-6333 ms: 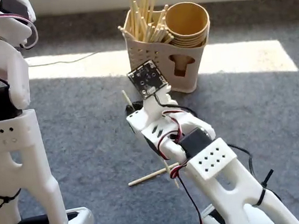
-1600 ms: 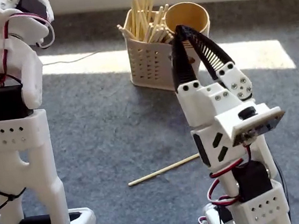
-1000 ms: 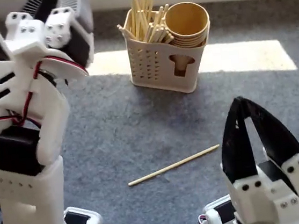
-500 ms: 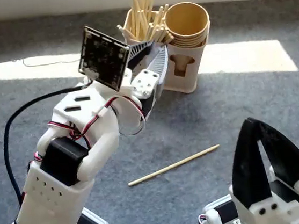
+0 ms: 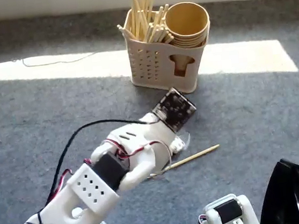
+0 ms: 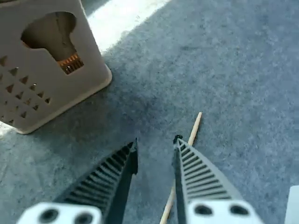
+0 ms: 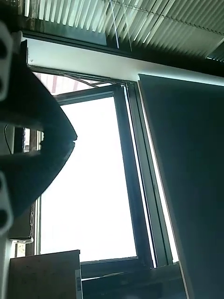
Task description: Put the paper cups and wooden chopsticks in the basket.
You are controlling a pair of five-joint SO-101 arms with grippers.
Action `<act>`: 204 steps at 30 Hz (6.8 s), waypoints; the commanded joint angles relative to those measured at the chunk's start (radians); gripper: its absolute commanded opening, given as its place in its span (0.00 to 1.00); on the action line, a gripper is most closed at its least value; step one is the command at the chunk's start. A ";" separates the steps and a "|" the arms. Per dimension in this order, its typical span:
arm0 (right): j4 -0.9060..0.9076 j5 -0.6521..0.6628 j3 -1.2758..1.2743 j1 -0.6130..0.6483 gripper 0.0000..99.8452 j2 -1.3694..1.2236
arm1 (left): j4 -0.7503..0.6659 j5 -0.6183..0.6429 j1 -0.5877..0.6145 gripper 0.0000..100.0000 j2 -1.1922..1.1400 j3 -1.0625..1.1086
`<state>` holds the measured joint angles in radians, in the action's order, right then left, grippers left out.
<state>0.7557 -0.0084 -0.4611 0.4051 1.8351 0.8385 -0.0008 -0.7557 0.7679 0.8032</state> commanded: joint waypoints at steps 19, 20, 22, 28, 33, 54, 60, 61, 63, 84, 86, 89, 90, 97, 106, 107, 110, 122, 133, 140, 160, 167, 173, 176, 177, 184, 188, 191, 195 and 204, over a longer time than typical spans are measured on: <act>0.007 -0.012 -0.001 0.008 0.01 0.004 | -0.127 -0.077 -0.093 0.14 -0.667 -0.186; 0.007 -0.012 -0.001 0.008 0.01 0.004 | -0.115 -0.078 -0.093 0.14 -0.688 -0.203; 0.018 -0.012 -0.001 0.008 0.01 0.004 | -0.084 -0.100 -0.094 0.14 -0.727 -0.240; 0.047 -0.012 0.002 0.008 0.01 0.004 | -0.063 -0.110 -0.088 0.14 -0.826 -0.317; 0.047 -0.012 0.001 0.010 0.01 0.004 | -0.021 -0.110 -0.087 0.14 -0.900 -0.390; 0.065 -0.012 -0.048 0.012 0.01 0.004 | 0.321 -0.195 -0.088 0.00 -1.162 -0.739; 0.068 -0.012 -0.059 0.008 0.01 0.004 | 0.414 -0.199 -0.051 0.00 -1.090 -0.779; 0.068 -0.012 -0.070 0.008 0.01 0.004 | 0.416 -0.199 -0.035 0.00 -1.066 -0.773; 0.068 -0.009 -0.090 0.008 0.01 0.004 | 0.416 -0.199 0.004 0.00 -1.017 -0.768; 0.068 -0.006 -0.269 -0.061 0.01 0.002 | 0.276 -0.192 0.325 0.00 -0.478 -0.532; 0.062 -0.006 -0.325 -0.131 0.01 0.002 | 0.229 -0.192 0.331 0.00 -0.443 -0.487; 0.062 -0.006 -0.378 -0.206 0.01 0.002 | 0.199 -0.190 0.328 0.00 -0.410 -0.449; 0.062 -0.006 -0.392 -0.216 0.01 0.002 | 0.195 -0.190 0.326 0.00 -0.404 -0.441; 0.065 -0.006 -0.510 -0.222 0.01 0.002 | 0.187 -0.190 0.331 0.00 -0.401 -0.440; 0.065 -0.006 -0.780 -0.222 0.01 0.004 | 0.189 -0.190 0.331 0.00 -0.395 -0.438; 0.065 -0.006 -0.811 -0.222 0.01 0.004 | 0.190 -0.190 0.331 0.00 -0.395 -0.438; 0.065 -0.006 -0.894 -0.222 0.01 0.004 | 0.195 -0.163 0.331 0.00 -0.395 -0.440; 0.067 -0.006 -1.118 -0.223 0.01 0.004 | 0.265 -0.097 0.352 0.00 -0.386 -0.516; 0.067 -0.006 -1.271 -0.357 0.01 0.004 | 0.302 -0.078 0.363 0.00 -0.174 -0.544; 0.151 -0.006 -1.343 -0.358 0.01 0.001 | 0.302 -0.077 0.384 0.00 -0.036 -0.588; 0.288 -0.009 -1.343 -0.358 0.01 0.001 | -0.262 0.002 0.383 0.00 0.002 -0.654; 0.288 -0.009 -1.343 -0.360 0.01 0.001 | -0.657 0.003 0.371 0.00 0.002 -0.426; 0.285 -0.009 -1.343 -0.360 0.01 0.001 | -0.801 0.003 0.366 0.00 0.001 -0.343; 0.285 -0.009 -1.343 -0.360 0.01 0.001 | -0.801 0.003 0.367 0.00 -0.038 -0.341; 0.285 -0.009 -1.343 -0.360 0.01 0.001 | -0.801 0.003 0.369 0.00 -0.059 -0.343; 0.285 -0.009 -1.343 -0.360 0.01 0.001 | -0.921 0.003 0.387 0.00 -0.225 -0.346; 0.285 -0.008 -1.343 -0.360 0.01 0.001 | -0.991 0.002 0.404 0.00 -0.292 -0.375; 0.285 -0.008 -1.343 -0.360 0.01 0.001 | -0.990 0.002 0.435 0.00 -0.337 -0.401; 0.285 -0.008 -1.343 -0.360 0.01 0.001 | -0.990 0.003 0.460 0.00 -0.355 -0.390; 0.285 -0.008 -1.343 -0.360 0.01 0.001 | -0.988 0.212 0.581 0.00 -0.344 -0.461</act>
<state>1.0411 -0.0100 -1.6732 0.0568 1.8351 -0.1373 0.1511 -0.2048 0.4058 0.4473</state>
